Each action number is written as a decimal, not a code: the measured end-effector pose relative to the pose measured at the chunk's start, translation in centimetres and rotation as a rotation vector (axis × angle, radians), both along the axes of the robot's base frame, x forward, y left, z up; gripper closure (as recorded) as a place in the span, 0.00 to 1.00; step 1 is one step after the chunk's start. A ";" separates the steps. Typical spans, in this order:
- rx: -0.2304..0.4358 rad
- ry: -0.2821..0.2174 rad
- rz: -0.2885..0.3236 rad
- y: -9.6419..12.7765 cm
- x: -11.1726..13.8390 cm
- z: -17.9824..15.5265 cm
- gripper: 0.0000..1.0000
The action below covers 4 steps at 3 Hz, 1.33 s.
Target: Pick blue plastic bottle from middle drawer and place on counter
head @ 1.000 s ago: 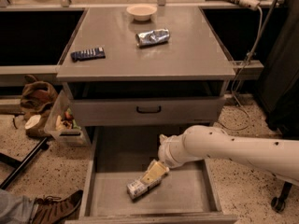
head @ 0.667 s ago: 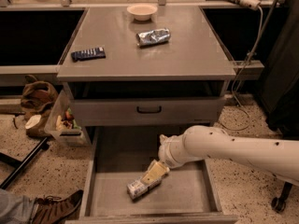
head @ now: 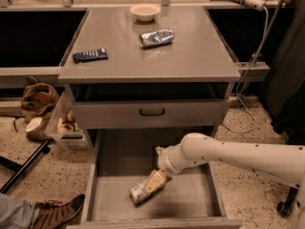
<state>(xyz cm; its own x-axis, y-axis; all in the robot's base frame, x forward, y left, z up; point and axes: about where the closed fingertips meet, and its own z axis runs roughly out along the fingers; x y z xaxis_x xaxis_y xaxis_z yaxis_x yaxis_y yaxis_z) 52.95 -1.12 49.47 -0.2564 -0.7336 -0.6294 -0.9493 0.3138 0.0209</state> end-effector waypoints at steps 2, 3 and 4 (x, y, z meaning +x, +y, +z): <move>0.064 -0.027 0.088 1.4 1.2 -6.3 0.00; 0.081 -0.040 0.109 1.7 1.6 -8.3 0.00; 0.092 -0.042 0.128 2.5 2.2 -9.9 0.00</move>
Offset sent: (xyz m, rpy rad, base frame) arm 0.0181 0.0187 -0.0917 0.0982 -0.0581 0.1186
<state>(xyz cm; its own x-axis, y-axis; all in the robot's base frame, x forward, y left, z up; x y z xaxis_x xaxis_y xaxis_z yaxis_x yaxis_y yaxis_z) 55.14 1.35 39.56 -0.1362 -0.6973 -0.7037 -0.9820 0.1888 0.0030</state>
